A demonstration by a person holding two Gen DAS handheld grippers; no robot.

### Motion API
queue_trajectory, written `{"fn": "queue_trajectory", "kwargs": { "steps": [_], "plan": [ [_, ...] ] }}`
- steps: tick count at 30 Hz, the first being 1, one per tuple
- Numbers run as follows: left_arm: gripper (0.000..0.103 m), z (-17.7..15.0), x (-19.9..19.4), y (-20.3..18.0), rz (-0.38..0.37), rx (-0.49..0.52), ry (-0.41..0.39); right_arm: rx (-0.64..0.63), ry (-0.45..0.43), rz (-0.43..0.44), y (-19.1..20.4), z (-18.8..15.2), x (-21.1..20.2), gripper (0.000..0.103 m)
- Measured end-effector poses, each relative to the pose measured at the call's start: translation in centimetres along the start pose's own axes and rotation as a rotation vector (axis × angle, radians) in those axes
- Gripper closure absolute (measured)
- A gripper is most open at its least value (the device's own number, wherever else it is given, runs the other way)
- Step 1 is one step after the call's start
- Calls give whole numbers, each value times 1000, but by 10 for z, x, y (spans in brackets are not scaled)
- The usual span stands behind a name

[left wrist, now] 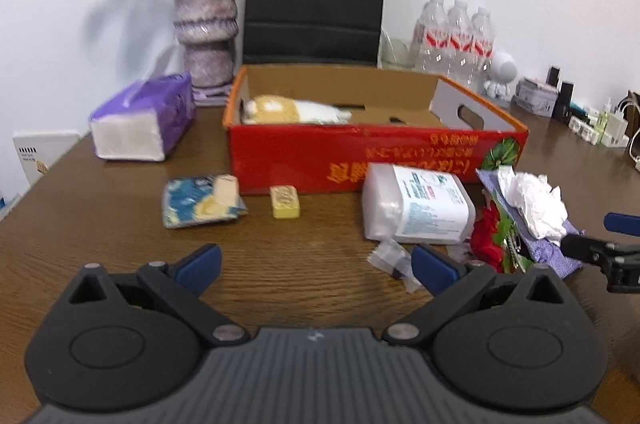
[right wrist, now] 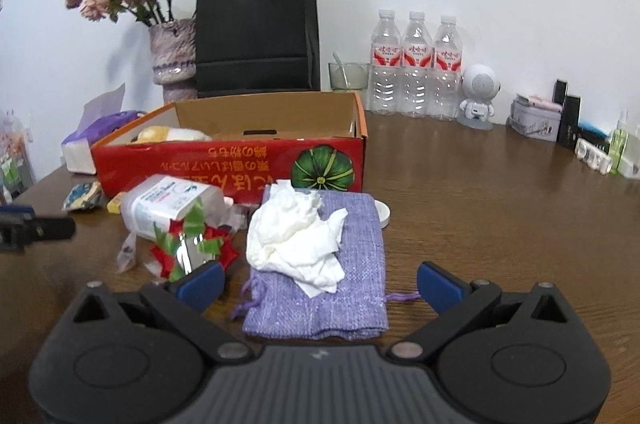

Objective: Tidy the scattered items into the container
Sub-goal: 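Grasp the white tissues with the right tool while the left grasps the clear wrapper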

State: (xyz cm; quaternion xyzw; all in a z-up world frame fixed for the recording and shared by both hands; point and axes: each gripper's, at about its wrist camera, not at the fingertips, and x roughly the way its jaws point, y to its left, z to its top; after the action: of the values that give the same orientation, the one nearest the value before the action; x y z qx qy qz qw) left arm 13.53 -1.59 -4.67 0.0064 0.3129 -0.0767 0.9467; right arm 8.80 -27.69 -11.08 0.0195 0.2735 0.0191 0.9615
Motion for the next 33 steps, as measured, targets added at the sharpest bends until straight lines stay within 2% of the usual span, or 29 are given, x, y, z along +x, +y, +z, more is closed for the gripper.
{"fn": "queue_trajectory", "kwargs": {
  "steps": [3,8,13,15,16,17,19,20,21,26,33],
  "plan": [
    [0,-1,16,-14,13,10,32,18,-4,4,1,4,9,1],
    [0,0,31,-26,56,-20,58,-23,-24,-13,7,16,23,3],
    [12,-1,40,-32,48,-45,63,-41,-8,-12,10,25,44,11],
    [29,-2,42,-36,44,-33,63,-33,1,-9,11,22,50,23],
    [36,-3,41,-39,50,-19,55,-36,8,-4,12,20,53,44],
    [51,-4,41,-41,51,-5,47,-38,17,2,12,18,54,62],
    [79,-6,38,-42,35,9,38,-55,-2,0,14,16,50,70],
    [85,-6,36,-41,23,10,38,-65,-7,2,15,16,48,74],
    [87,-7,35,-40,9,10,39,-68,-9,7,16,15,46,74],
    [88,-9,28,-32,-2,2,26,-77,-19,31,18,13,42,75],
    [88,-8,8,-20,-11,-6,-31,-77,-59,44,21,11,26,75]
  ]
}}
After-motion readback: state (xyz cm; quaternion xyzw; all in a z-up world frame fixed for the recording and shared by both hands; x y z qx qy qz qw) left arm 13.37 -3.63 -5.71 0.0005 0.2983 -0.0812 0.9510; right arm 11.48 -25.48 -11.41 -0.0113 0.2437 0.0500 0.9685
